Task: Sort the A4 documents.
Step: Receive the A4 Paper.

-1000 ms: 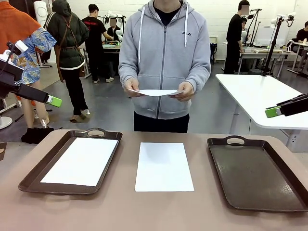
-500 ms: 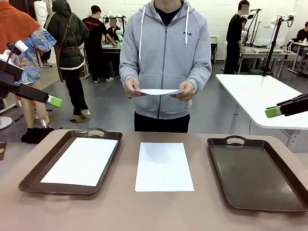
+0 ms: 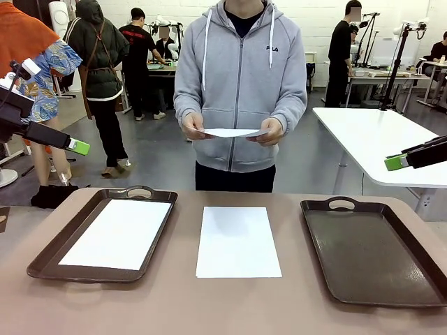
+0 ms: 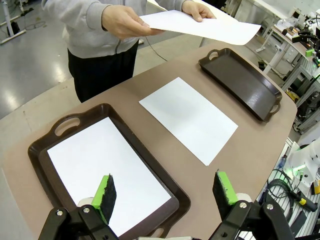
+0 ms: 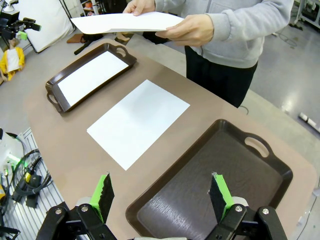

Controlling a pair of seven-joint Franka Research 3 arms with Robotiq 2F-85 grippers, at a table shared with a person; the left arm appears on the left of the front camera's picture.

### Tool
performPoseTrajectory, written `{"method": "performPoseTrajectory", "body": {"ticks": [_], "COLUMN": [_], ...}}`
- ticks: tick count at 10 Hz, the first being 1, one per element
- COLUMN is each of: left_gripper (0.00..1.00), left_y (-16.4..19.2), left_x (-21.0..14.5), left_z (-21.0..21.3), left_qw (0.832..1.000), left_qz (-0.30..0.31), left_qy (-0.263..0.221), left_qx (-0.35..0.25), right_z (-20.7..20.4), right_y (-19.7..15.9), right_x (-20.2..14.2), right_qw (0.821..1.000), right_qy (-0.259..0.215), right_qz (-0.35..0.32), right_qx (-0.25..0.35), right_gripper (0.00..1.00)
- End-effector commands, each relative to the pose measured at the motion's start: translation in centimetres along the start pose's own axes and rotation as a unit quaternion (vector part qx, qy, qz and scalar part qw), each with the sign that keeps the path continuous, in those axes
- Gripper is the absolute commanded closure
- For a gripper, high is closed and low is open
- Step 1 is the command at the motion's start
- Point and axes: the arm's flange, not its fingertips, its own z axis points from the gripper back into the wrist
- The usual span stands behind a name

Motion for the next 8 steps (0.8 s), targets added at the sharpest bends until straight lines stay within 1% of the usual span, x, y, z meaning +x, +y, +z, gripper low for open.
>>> {"method": "performPoseTrajectory", "body": {"ticks": [1,8], "left_gripper": [0.0,0.0], "left_y": [-0.04,-0.04], "left_x": [0.06,0.06], "left_z": [0.01,0.01], "left_qw": [1.0,1.0], "left_qz": [-0.002,-0.002], "left_qy": [-0.001,-0.001], "left_qx": [0.002,0.002], "right_z": [-0.26,-0.26], "right_y": [-0.06,-0.06], "right_x": [-0.05,-0.05], "right_qw": [1.0,1.0], "right_qy": [-0.003,-0.003], "right_qz": [0.0,0.0], "right_qx": [0.009,0.009], "right_gripper": [0.0,0.0]}}
